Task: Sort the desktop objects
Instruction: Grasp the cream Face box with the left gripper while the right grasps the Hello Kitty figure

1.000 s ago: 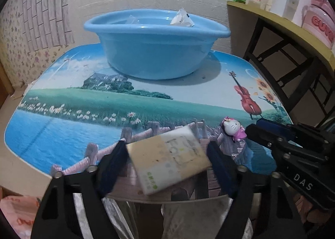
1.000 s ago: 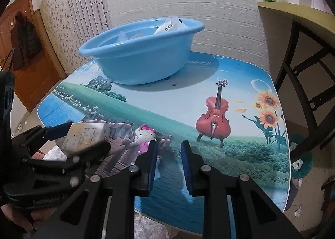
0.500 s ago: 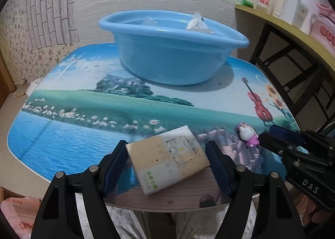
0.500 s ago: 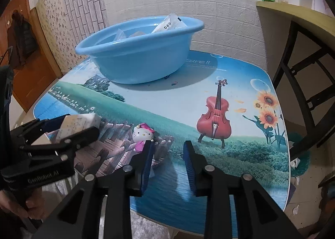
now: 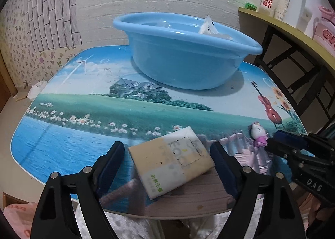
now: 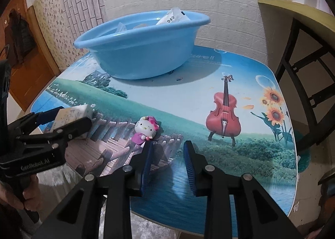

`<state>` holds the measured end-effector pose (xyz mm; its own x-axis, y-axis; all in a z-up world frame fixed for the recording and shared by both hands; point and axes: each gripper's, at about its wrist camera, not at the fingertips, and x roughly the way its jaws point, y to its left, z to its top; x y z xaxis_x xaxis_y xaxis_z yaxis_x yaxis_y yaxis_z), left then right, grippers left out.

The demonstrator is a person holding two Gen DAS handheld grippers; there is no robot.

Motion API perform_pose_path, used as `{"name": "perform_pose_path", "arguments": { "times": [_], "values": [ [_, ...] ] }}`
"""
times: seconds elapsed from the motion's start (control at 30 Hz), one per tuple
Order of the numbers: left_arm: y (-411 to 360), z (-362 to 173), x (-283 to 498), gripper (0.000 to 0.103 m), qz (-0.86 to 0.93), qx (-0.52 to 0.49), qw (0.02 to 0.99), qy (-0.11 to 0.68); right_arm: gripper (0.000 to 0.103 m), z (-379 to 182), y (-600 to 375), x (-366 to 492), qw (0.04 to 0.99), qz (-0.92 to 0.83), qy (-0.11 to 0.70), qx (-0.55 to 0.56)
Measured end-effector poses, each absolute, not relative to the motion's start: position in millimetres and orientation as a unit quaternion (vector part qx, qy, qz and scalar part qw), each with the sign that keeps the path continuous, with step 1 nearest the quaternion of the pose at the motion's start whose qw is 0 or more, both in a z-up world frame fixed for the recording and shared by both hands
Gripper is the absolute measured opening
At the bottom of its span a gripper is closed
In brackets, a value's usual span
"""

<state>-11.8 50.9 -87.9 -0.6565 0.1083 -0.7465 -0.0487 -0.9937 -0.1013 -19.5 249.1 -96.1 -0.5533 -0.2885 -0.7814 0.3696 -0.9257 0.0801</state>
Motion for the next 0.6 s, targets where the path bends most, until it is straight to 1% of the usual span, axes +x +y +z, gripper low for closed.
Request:
{"name": "perform_pose_path", "arguments": {
  "times": [0.07,0.17,0.43,0.53,0.6],
  "values": [
    [49.4,-88.4,-10.2,0.082,0.911,-0.409,0.047,-0.033,0.031,-96.0,249.8,-19.7,0.185,-0.880,0.043,0.435],
    [50.2,-88.1,-7.4,0.074,0.912,-0.405,0.053,-0.029,0.031,-95.8,250.1,-20.0,0.184,-0.881,0.038,0.435],
    [50.6,-88.7,-7.9,0.073,0.913,-0.402,0.058,-0.023,0.030,-95.6,243.8,-17.0,0.177,-0.882,0.037,0.434],
    [48.8,-87.6,-8.1,0.073,0.911,-0.406,0.061,-0.026,0.027,-94.9,241.6,-15.7,0.172,-0.883,0.038,0.436],
    [46.6,-87.1,-7.7,0.073,0.911,-0.407,0.062,-0.031,0.022,-94.5,239.7,-14.8,0.175,-0.881,0.035,0.439]
  ]
}}
